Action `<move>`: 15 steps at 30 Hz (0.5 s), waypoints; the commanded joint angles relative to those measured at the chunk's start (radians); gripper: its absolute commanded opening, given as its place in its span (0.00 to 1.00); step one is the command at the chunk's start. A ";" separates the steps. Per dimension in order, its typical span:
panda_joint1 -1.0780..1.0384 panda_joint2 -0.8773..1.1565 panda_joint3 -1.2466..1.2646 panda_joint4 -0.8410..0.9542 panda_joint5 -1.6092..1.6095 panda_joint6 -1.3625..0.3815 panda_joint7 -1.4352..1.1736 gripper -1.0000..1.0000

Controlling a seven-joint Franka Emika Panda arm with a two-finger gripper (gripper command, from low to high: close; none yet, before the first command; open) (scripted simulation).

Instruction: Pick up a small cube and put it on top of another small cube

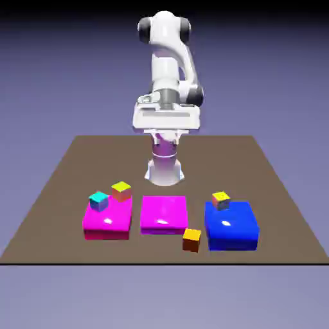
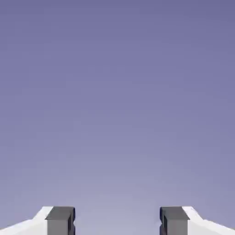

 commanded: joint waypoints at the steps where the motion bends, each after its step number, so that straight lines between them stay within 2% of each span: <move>1: 0.018 0.023 -0.012 0.009 0.017 -0.009 -0.044 0.50; 15: 0.266 0.341 -0.179 0.132 0.250 -0.128 -0.652 0.50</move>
